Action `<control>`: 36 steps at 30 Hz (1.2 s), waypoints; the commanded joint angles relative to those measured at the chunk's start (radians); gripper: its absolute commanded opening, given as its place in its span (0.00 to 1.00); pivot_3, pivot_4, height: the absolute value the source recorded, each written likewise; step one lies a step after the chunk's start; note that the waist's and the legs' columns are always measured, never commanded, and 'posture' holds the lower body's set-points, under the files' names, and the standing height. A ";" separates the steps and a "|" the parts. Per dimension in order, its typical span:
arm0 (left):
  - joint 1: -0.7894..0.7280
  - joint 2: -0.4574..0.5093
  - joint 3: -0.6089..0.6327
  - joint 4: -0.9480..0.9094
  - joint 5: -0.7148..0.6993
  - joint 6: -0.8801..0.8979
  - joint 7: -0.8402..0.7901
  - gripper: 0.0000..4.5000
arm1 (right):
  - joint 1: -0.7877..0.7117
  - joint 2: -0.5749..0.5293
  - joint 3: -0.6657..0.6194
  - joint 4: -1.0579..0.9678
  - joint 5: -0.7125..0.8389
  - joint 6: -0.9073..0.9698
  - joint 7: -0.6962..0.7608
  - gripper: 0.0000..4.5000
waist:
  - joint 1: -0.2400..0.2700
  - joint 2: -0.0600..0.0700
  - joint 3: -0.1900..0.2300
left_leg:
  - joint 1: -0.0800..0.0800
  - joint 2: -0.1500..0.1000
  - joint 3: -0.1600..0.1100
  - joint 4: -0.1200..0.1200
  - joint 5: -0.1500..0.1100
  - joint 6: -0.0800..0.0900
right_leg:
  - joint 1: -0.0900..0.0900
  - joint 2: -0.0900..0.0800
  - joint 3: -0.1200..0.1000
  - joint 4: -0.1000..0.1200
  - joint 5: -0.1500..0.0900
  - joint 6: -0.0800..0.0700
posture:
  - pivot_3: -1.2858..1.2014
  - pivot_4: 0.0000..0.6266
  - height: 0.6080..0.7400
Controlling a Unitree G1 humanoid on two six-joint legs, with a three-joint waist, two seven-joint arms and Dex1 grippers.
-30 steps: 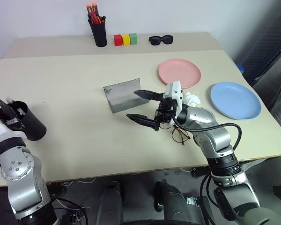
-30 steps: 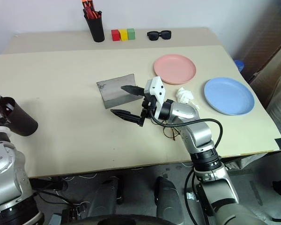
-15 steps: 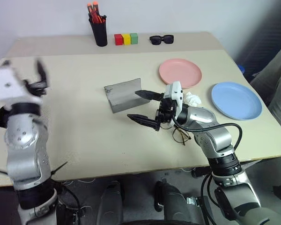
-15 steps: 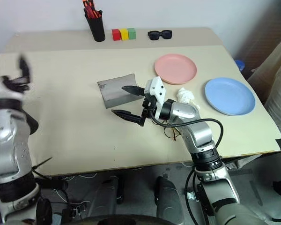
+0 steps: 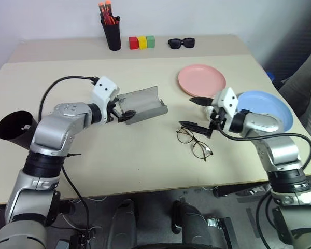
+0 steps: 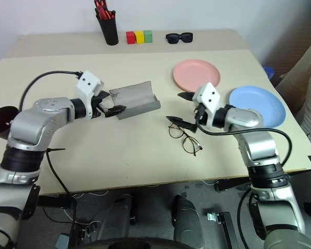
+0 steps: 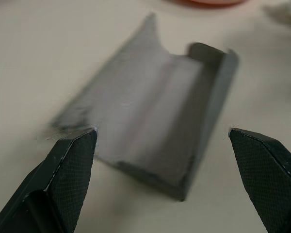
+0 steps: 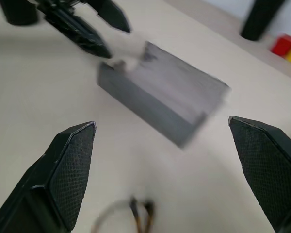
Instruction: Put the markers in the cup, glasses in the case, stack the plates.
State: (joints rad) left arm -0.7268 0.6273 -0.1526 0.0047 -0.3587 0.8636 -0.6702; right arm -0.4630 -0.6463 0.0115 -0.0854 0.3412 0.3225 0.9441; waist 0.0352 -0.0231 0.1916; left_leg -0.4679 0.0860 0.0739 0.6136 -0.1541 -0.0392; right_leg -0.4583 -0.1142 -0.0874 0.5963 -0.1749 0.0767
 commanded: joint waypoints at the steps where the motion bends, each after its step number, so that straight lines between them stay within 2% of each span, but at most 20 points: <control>1: -0.065 -0.010 -0.072 0.069 0.035 -0.063 -0.114 0.99 | 0.049 -0.036 -0.063 -0.076 0.015 0.001 -0.010 1.00 | 0.003 0.000 0.000 | 0.000 0.000 0.000 0.000 0.000 0.000 | 0.000 0.000 0.000 0.000 0.000 0.000 | 0.52 0.24 1.00; 7: -0.114 -0.023 -0.151 0.167 0.094 -0.107 -0.227 0.99 | 0.120 -0.054 -0.095 -0.135 0.030 0.027 -0.032 1.00 | 0.003 0.000 0.000 | 0.000 0.000 0.000 0.001 0.001 0.002 | 0.000 0.000 0.000 0.001 0.000 0.000 | 0.52 0.24 1.00; 8: -0.122 -0.028 -0.154 0.186 0.107 -0.117 -0.230 0.87 | 0.128 -0.056 -0.098 -0.141 0.032 0.030 -0.033 1.00 | 0.003 0.000 0.000 | 0.000 0.000 0.000 0.001 0.001 0.002 | 0.000 0.000 0.000 0.001 0.000 0.000 | 0.52 0.24 1.00; 9: -0.130 -0.033 -0.157 0.204 0.121 -0.128 -0.231 0.81 | 0.135 -0.058 -0.102 -0.144 0.033 0.034 -0.034 1.00 | 0.003 0.000 0.000 | 0.000 0.000 0.000 0.001 0.001 0.002 | 0.000 0.000 0.000 0.001 0.000 0.000 | 0.52 0.24 1.00; 16: -0.137 -0.040 -0.161 0.247 0.179 -0.217 -0.282 0.01 | 0.164 -0.078 -0.112 -0.154 0.044 0.051 -0.030 1.00 | 0.003 0.000 0.000 | -0.001 0.000 0.000 0.002 0.001 0.002 | 0.000 0.000 0.000 0.001 0.000 0.000 | 0.52 0.24 1.00; 21: -0.061 0.018 -0.163 0.171 0.194 -0.423 -0.407 0.01 | 0.174 -0.090 -0.116 -0.155 0.055 0.066 -0.027 1.00 | 0.002 0.000 0.000 | 0.000 0.000 0.000 0.002 0.002 0.002 | 0.000 0.000 0.000 0.001 0.000 0.000 | 0.52 0.24 1.00; 25: 0.016 0.086 -0.129 0.069 0.162 -0.516 -0.511 0.01 | 0.192 -0.110 -0.121 -0.184 0.109 0.154 -0.005 1.00 | 0.003 0.000 0.000 | 0.000 0.000 0.000 0.002 0.002 0.003 | 0.000 0.000 0.000 0.001 0.001 0.000 | 0.52 0.24 1.00; 32: 0.137 0.216 -0.115 -0.078 0.141 -0.552 -0.646 0.01 | 0.218 -0.153 -0.108 -0.207 0.142 0.290 0.000 1.00 | 0.004 0.000 0.000 | 0.000 0.000 0.000 0.002 0.001 0.002 | 0.001 0.000 0.001 0.001 0.000 0.000 | 0.52 0.24 1.00; 36: 0.166 0.242 -0.116 -0.126 0.152 -0.512 -0.654 0.01 | 0.225 -0.168 -0.098 -0.201 0.129 0.300 0.005 1.00 | 0.006 0.000 0.000 | -0.001 0.000 0.000 0.002 0.000 0.001 | 0.001 -0.001 0.000 0.001 0.000 0.000 | 0.52 0.24 1.00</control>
State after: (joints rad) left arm -0.5503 0.8560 -0.2925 -0.0738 -0.1964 0.3378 -1.3183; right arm -0.2371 -0.7997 -0.0810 -0.2612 0.4705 0.6256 0.9479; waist 0.0413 -0.0226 0.1918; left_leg -0.4686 0.0860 0.0736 0.6161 -0.1539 -0.0384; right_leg -0.4577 -0.1151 -0.0870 0.5971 -0.1748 0.0768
